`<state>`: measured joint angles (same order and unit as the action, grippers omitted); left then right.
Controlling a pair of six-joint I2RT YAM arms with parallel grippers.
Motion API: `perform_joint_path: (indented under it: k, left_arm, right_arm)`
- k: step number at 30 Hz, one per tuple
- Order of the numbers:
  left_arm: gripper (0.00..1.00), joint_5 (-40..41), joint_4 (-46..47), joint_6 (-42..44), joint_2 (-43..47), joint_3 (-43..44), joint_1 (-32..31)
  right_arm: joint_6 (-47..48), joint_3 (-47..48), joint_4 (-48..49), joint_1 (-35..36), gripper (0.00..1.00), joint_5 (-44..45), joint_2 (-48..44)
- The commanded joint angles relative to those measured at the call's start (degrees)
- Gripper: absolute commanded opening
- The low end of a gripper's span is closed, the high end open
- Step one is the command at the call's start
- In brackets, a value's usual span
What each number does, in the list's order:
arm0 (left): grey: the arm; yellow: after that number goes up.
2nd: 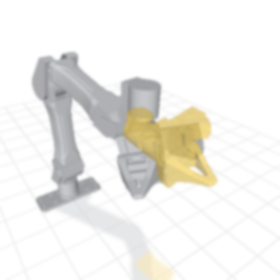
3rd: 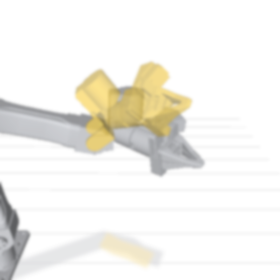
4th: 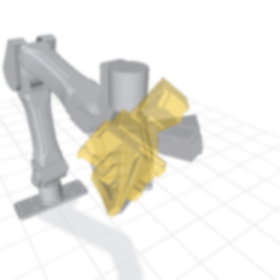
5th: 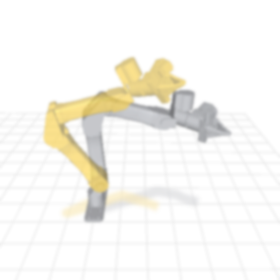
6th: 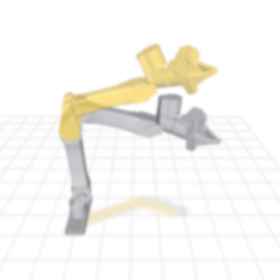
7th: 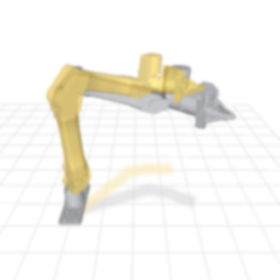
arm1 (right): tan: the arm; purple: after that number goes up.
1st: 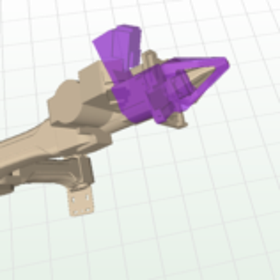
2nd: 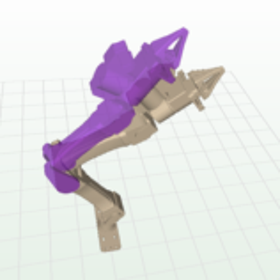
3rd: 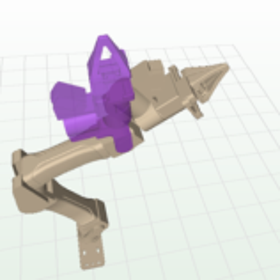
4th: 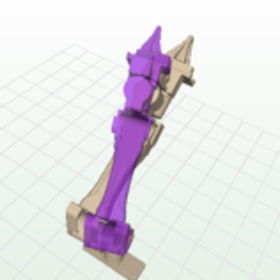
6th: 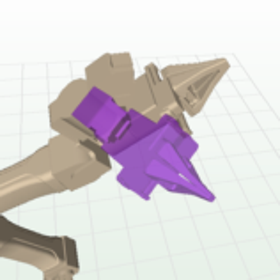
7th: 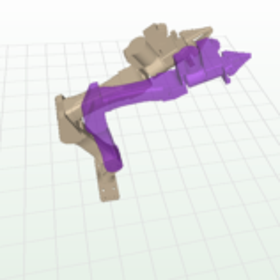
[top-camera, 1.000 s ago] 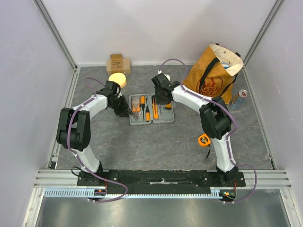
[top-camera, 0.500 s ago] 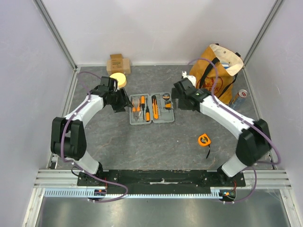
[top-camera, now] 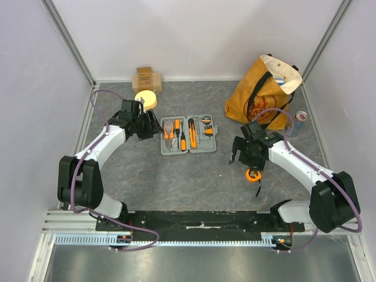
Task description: Pack the tool kit
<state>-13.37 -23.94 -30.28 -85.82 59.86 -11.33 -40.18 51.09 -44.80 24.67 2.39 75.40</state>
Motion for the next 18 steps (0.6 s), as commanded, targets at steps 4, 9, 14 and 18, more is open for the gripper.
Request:
perform_joint_path:
  k: [4,9,14,18]
  left_arm:
    - [0.63,-3.7,4.1,0.0,0.2,-1.0,-0.1]
    - [0.63,-3.5,4.1,0.3,0.4,-0.7,0.1]
    - [0.62,-3.3,3.3,0.7,-0.1,0.0,-0.2]
    - [0.62,-2.9,2.9,1.2,-1.4,0.6,0.0]
  right_arm:
    - [-4.4,-6.7,2.5,-2.2,0.98,-11.3,-3.1]
    - [-2.0,-8.5,2.3,-3.8,0.98,-14.9,-0.5]
    - [-1.3,-8.4,0.2,-6.9,0.98,-11.5,1.1]
    - [-0.3,-8.0,-1.4,-9.0,0.98,-6.0,1.6]
